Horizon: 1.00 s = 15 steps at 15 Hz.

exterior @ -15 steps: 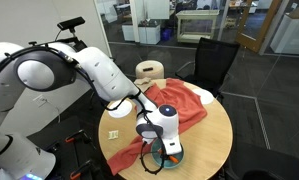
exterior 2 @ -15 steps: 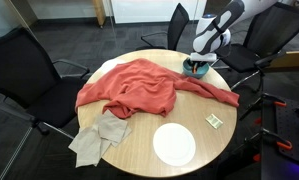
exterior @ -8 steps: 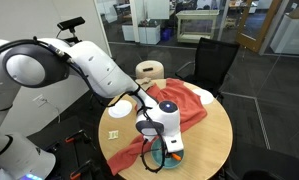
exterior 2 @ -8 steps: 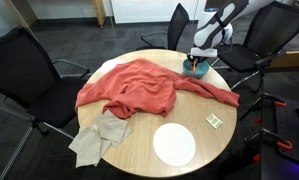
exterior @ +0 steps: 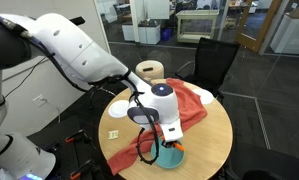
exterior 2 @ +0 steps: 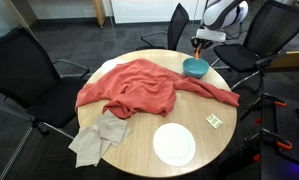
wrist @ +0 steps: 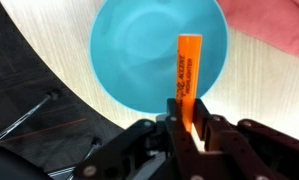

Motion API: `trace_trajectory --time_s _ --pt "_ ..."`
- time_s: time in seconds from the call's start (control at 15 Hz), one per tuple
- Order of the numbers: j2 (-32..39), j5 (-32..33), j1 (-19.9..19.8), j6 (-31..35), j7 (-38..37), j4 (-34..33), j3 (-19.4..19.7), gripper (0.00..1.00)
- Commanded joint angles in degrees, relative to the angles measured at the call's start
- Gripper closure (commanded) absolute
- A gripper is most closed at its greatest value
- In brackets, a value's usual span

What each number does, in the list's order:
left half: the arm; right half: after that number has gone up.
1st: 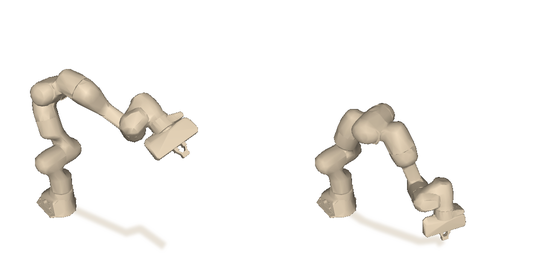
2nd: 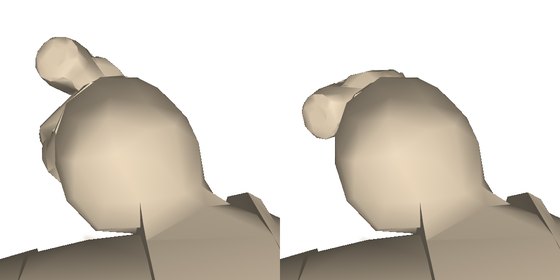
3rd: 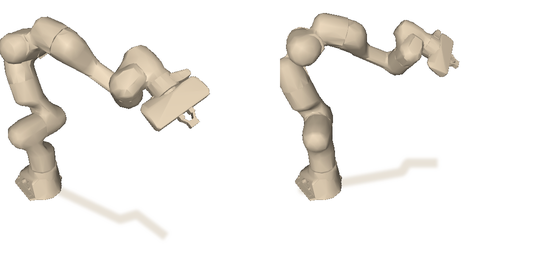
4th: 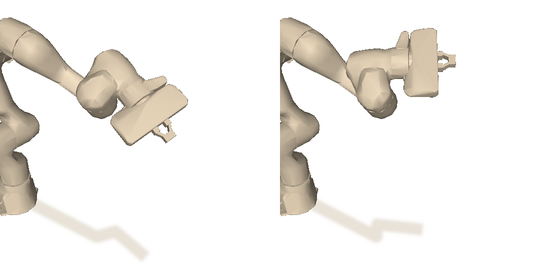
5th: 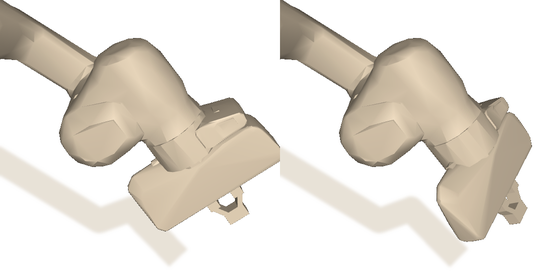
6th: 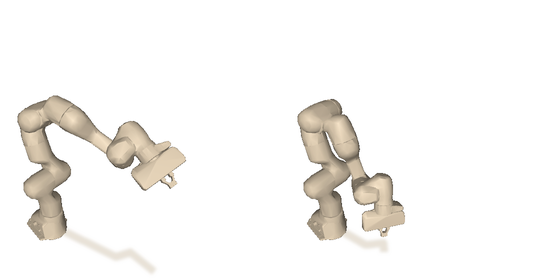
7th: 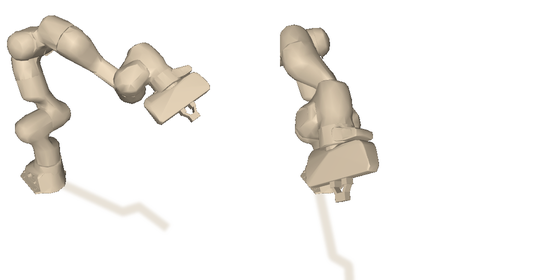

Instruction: Pick up the pen from the light blue bowl and put it on the table

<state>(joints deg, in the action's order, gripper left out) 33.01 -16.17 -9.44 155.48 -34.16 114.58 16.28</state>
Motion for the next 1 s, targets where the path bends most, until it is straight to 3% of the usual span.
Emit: trace_trajectory --time_s 0.0,0.53,0.93 --pt "-8.6 1.0 2.0 -0.9 0.3 6.1 0.3 0.95" --pt "-17.2 6.1 7.7 -1.2 1.3 15.5 -2.3 0.95" --pt "-18.2 9.2 12.9 -0.2 0.7 21.6 -6.1 0.95"
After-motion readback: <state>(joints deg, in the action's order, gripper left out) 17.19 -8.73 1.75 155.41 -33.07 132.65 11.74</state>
